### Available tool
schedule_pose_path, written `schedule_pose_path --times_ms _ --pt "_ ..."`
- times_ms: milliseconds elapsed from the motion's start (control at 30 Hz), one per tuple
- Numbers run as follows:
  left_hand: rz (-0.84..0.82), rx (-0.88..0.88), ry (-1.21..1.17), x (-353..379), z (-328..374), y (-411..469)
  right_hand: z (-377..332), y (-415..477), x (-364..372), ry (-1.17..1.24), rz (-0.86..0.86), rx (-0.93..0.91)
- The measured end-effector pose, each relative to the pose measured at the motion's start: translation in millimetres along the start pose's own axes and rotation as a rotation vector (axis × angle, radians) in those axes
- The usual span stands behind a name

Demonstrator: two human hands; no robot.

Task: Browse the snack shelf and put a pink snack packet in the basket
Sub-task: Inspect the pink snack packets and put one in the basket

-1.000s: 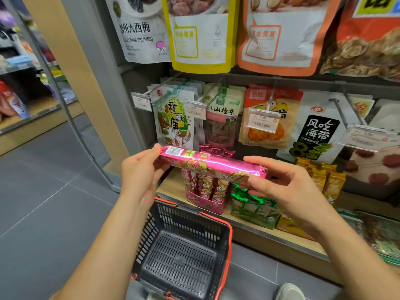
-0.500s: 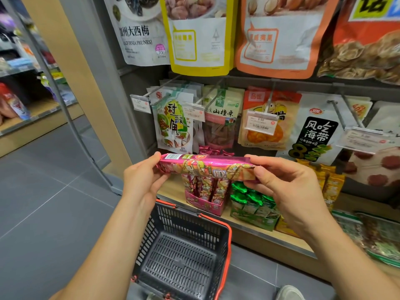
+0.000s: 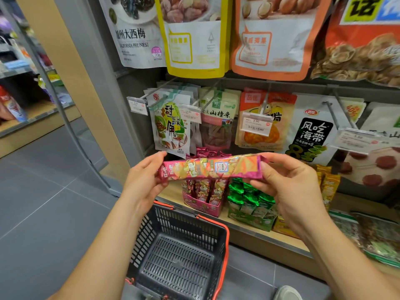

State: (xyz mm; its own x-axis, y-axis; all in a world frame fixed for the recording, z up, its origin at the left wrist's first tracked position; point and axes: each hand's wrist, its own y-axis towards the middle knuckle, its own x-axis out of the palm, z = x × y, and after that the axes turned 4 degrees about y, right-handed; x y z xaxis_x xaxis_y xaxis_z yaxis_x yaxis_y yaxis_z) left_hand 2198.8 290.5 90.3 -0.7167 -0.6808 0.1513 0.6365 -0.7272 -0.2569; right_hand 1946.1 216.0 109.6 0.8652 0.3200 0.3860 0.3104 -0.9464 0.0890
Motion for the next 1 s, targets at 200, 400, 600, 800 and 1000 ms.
schedule_pose_path --times_ms 200,400,600,800,1000 --pt "-0.3 0.127 -0.008 -12 11 -5 -5 4 -7 0.127 0.106 0.101" --pt "-0.107 0.033 0.002 -12 10 -1 -12 1 -9 -0.211 -0.109 0.031" --pt "-0.007 -0.067 -0.009 -12 8 2 -17 -1 -11 -0.486 -0.188 -0.128" --pt "-0.005 -0.058 -0.012 -9 3 4 -15 -2 -13 -0.481 -0.209 -0.099" --pt "-0.09 0.046 0.007 -7 3 0 -10 0 -16 -0.577 -0.155 -0.152"
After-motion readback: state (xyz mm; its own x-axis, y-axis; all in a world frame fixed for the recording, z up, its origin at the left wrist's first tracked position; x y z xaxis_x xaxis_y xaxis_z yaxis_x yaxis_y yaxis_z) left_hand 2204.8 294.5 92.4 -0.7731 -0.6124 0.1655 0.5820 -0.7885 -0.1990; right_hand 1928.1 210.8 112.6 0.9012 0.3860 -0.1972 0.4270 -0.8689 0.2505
